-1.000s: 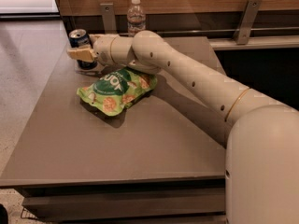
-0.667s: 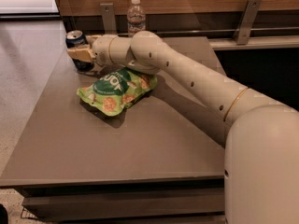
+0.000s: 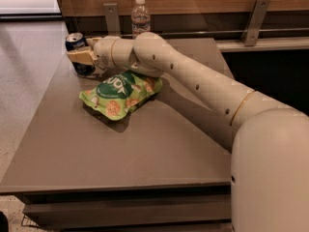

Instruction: Pick pepsi can

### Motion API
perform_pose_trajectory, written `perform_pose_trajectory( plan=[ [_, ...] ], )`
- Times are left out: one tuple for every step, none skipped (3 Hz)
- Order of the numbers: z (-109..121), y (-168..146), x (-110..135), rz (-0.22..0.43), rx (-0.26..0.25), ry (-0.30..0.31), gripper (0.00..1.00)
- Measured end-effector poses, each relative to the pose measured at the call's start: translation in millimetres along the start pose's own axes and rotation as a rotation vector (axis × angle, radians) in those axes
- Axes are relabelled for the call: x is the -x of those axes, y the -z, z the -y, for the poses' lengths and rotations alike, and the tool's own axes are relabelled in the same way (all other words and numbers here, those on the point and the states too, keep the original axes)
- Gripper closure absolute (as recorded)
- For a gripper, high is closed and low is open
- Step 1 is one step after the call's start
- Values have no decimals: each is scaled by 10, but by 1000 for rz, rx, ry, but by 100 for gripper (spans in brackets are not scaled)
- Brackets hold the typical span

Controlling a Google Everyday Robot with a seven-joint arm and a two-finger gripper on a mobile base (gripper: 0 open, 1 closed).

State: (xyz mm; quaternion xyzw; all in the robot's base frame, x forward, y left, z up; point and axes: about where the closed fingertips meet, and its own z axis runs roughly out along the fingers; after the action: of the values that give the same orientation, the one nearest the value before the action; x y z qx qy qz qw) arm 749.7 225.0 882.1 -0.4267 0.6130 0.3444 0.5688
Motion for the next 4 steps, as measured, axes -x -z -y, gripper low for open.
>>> perform_pose_trajectory(
  plan=[
    [-79, -15, 70, 7, 19, 8, 100],
    [-83, -15, 75, 7, 20, 8, 100],
    [-166, 229, 471, 27, 12, 53, 100],
    [-264, 524, 938, 41, -13, 117, 100]
  ],
)
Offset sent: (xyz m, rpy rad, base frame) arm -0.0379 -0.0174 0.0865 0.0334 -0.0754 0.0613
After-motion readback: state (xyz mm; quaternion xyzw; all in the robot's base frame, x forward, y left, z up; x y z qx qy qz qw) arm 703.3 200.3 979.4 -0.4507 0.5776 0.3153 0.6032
